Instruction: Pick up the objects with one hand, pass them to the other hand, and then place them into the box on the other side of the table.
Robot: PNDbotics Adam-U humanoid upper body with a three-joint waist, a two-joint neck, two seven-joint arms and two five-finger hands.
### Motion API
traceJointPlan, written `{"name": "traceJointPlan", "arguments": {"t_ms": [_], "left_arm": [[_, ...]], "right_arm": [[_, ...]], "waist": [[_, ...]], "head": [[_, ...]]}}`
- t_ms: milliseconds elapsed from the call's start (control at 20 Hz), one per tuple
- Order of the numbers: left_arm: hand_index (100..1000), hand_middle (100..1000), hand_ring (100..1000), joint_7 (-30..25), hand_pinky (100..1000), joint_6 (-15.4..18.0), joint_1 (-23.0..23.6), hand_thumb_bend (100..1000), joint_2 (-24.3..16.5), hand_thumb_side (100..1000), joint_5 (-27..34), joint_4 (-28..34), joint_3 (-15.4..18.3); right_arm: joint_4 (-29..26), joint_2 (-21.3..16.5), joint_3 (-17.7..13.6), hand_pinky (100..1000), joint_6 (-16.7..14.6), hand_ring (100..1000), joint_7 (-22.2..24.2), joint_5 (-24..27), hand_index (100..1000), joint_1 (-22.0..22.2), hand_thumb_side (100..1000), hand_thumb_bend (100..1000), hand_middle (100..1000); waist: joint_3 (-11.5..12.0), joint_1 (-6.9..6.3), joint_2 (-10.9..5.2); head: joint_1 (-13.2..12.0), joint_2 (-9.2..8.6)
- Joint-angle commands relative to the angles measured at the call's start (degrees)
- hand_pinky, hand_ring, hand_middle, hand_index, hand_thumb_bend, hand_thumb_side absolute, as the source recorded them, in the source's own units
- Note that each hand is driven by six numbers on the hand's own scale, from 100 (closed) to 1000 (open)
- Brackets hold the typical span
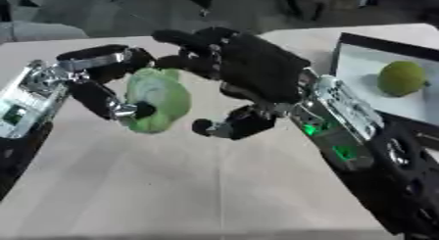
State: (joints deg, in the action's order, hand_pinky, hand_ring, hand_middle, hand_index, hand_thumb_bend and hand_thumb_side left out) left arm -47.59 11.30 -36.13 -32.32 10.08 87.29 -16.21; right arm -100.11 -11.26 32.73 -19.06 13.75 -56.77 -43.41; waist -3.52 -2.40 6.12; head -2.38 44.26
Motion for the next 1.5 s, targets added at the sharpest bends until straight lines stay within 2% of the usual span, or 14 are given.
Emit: {"name": "traceJointPlan", "arguments": {"t_ms": [50, 550, 800, 900, 950, 1000, 1100, 1150, 1200, 1250, 1400, 1500], "left_arm": [[521, 422, 444, -0.73, 577, -0.42, -1.56, 213, -0.27, 351, 0.73, 1.17, -0.22], [523, 424, 445, -2.89, 578, -1.68, -3.11, 198, 1.93, 349, 1.63, 1.79, -1.88], [523, 424, 446, -3.82, 578, -2.27, -3.57, 198, 2.83, 351, 2.07, 1.97, -2.52], [524, 425, 447, -4.05, 579, -2.50, -3.67, 197, 2.98, 352, 2.26, 2.04, -2.63], [526, 427, 448, -4.16, 579, -2.58, -3.69, 197, 3.02, 354, 2.31, 2.08, -2.67], [526, 427, 448, -4.27, 579, -2.65, -3.69, 199, 3.04, 355, 2.34, 2.11, -2.70], [532, 433, 454, -4.35, 582, -2.80, -3.60, 221, 3.03, 371, 2.33, 2.11, -2.74], [540, 440, 460, -4.36, 585, -2.86, -3.53, 244, 3.02, 397, 2.34, 2.09, -2.74], [547, 447, 466, -4.37, 589, -2.89, -3.47, 271, 2.99, 431, 2.40, 2.11, -2.75], [563, 460, 479, -4.37, 600, -2.89, -3.42, 347, 2.95, 488, 2.55, 2.16, -2.83], [591, 480, 499, -4.37, 614, -2.66, -3.22, 499, 2.74, 576, 3.13, 2.42, -3.15], [621, 503, 520, -4.38, 625, -2.35, -3.09, 673, 2.61, 644, 3.47, 2.52, -3.22]], "right_arm": [[0.04, 0.47, 0.00, 842, -0.38, 794, 0.16, -0.74, 921, -1.29, 241, 481, 1000], [1.10, 1.45, 0.31, 842, -0.68, 794, -0.21, -1.74, 896, -1.42, 241, 455, 1000], [1.41, 1.92, 0.48, 840, -0.58, 792, -0.36, -2.49, 850, -1.48, 237, 417, 1000], [1.53, 1.97, 0.59, 836, -0.40, 788, -0.48, -2.58, 802, -1.41, 239, 397, 1000], [1.57, 1.96, 0.61, 827, -0.25, 777, -0.68, -2.53, 702, -1.37, 235, 362, 1000], [1.55, 1.93, 0.60, 826, -0.11, 775, -1.03, -2.47, 683, -1.35, 234, 355, 1000], [1.34, 1.82, 0.47, 813, 0.29, 752, -2.14, -2.66, 529, -1.33, 228, 263, 1000], [1.20, 1.76, 0.35, 803, 0.57, 735, -2.94, -2.90, 474, -1.31, 227, 168, 1000], [1.11, 1.71, 0.23, 795, 0.94, 722, -3.97, -3.08, 440, -1.26, 225, 129, 1000], [1.14, 1.65, 0.18, 789, 1.34, 713, -5.05, -3.18, 413, -1.21, 206, 139, 1000], [1.78, 1.55, 0.20, 781, 2.38, 707, -7.44, -3.23, 343, -1.06, 186, 140, 1000], [2.33, 1.52, 0.24, 776, 2.84, 707, -8.32, -2.95, 313, -0.96, 162, 137, 1000]], "waist": [[0.07, -0.08, -0.83], [-0.02, -0.09, -0.91], [-0.02, -0.12, -0.91], [-0.02, -0.12, -0.91], [-0.03, -0.11, -0.91], [-0.05, -0.11, -0.91], [-0.08, -0.11, -0.92], [-0.09, -0.11, -0.93], [-0.11, -0.12, -0.93], [-0.13, -0.12, -0.93], [-0.17, -0.14, -0.93], [-0.20, -0.15, -0.91]], "head": [[0.14, -0.14], [0.31, -0.14], [0.46, -0.14], [0.50, -0.14], [0.48, -0.14], [0.47, -0.14], [0.43, -0.14], [0.43, -0.14], [0.43, -0.14], [0.42, -0.14], [0.43, -0.14], [0.46, -0.14]]}}
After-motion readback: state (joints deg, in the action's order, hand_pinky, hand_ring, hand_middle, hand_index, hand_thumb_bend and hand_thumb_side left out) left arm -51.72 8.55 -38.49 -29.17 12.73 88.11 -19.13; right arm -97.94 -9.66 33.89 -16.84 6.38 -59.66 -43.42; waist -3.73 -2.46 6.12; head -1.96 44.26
